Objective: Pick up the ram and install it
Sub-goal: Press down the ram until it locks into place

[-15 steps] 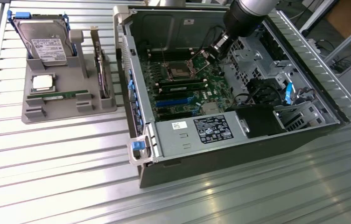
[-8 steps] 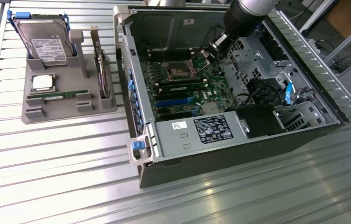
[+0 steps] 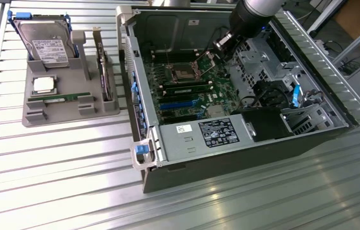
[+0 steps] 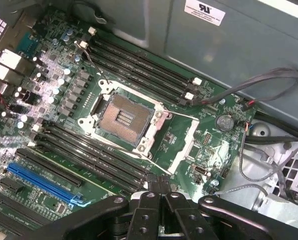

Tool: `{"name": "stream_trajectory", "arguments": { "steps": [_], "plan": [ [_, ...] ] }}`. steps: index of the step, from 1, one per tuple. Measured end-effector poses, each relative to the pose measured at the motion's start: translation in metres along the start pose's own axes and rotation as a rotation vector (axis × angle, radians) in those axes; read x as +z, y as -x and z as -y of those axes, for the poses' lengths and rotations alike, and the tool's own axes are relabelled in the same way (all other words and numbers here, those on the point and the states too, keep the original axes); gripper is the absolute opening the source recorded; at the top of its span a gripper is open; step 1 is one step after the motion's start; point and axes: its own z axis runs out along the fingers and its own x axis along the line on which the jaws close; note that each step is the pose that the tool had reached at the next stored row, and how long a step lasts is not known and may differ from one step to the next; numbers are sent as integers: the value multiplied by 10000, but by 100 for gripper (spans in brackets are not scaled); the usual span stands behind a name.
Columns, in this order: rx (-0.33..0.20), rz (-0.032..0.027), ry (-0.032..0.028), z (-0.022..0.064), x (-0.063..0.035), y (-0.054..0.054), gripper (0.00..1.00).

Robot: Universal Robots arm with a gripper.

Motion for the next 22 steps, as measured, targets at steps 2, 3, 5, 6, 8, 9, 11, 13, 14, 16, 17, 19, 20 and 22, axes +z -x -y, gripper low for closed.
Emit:
{"name": "stream_trajectory", "arguments": {
  "steps": [2, 3, 5, 6, 8, 9, 11, 13, 14, 16, 17, 19, 20, 22],
  "plan": [
    [228, 35, 4, 0, 0, 0, 10],
    [395, 60, 7, 0, 0, 0, 10],
    [618, 94, 11, 0, 0, 0, 10],
    [675, 102, 11, 0, 0, 0, 10],
    [814, 123, 13, 0, 0, 0, 10],
    [947, 144, 16, 0, 0, 0, 10],
    [1334, 201, 21, 0, 0, 0, 10],
    [1531, 231, 25, 0, 0, 0, 10],
    [1739, 263, 28, 0, 0, 0, 10],
    [1979, 283, -11, 1, 0, -1, 10],
    [2023, 265, -77, 1, 0, -1, 10],
    [2153, 166, -397, 0, 1, 0, 10],
    [2245, 156, -457, 1, 2, 0, 10],
    [2511, 186, -457, 1, 1, 0, 10]
  ]
}}
